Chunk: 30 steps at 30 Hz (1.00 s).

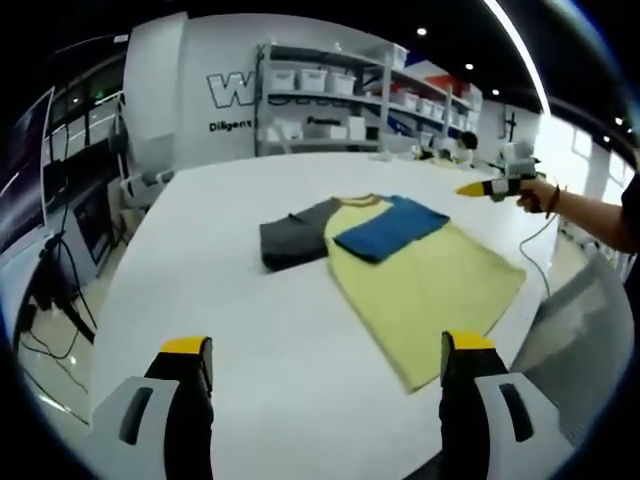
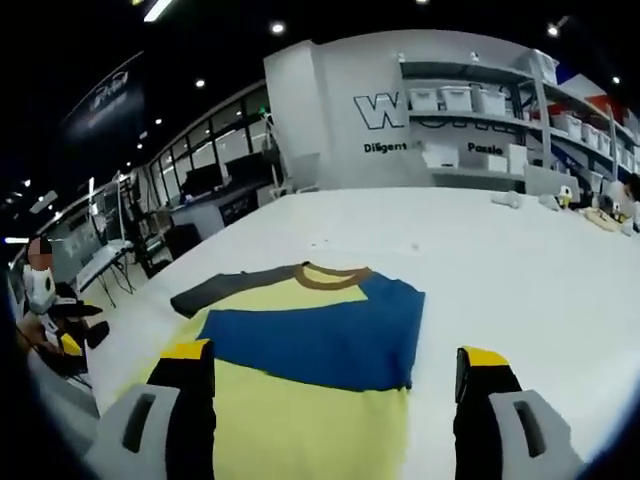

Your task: Fold the garment on the visible template until the final outline fits inside the template.

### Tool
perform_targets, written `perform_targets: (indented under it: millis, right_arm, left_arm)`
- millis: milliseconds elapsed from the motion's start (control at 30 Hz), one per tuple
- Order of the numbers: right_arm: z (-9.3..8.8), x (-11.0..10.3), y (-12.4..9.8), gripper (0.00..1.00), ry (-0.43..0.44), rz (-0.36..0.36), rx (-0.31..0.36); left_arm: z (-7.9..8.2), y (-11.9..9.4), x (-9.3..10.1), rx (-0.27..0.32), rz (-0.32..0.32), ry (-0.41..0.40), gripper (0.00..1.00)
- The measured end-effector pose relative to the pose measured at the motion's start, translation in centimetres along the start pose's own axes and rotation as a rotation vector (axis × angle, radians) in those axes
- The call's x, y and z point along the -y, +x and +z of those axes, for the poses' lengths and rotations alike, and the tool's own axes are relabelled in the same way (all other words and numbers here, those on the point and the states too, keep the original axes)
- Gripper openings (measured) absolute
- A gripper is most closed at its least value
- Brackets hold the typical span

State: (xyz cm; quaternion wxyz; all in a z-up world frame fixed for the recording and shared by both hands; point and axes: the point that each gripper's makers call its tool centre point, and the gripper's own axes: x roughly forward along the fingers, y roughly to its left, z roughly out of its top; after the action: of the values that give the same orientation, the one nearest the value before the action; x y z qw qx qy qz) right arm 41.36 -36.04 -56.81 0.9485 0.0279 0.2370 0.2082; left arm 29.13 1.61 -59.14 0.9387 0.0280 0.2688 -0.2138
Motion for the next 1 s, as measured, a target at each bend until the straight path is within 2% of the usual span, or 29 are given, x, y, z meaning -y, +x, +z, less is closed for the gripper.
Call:
perform_targets:
  millis: [67, 267, 433, 500, 700, 800, 1000]
  right_arm:
    - [0.0, -0.8, -0.6, 0.99, -0.017, 0.016, -0.009]
    - [-0.4, -3.0, -2.6, 0.99, -0.051, 0.059, -0.026]
    - [-0.5, -4.5, -4.3, 0.99, -0.072, 0.079, -0.001]
    - [-0.4, -4.9, -5.0, 0.99, -0.089, 0.076, 0.015]
    - [-0.6, -6.0, -6.3, 0.99, -0.083, 0.081, 0.036]
    - [-1.1, -6.8, -6.8, 0.99, -0.072, 0.091, 0.034]
    - [-1.7, -7.4, -7.4, 0.99, -0.047, 0.094, 0.044]
  left_arm:
    - [0.2, 0.2, -0.3, 0.006, 0.002, -0.010, 0.92]
    - [0.6, 1.0, -1.3, 0.007, 0.019, -0.032, 0.86]
    - [1.1, 1.6, -2.3, 0.021, 0.044, -0.038, 0.81]
    - [1.2, 2.1, -2.8, 0.025, 0.058, -0.053, 0.77]
    - [1.6, 3.5, -3.9, 0.045, 0.092, -0.114, 0.62]
    - [1.4, 4.6, -4.0, 0.030, 0.090, -0.115, 0.56]
    - [1.8, 6.9, -4.6, 0.031, 0.105, -0.091, 0.51]
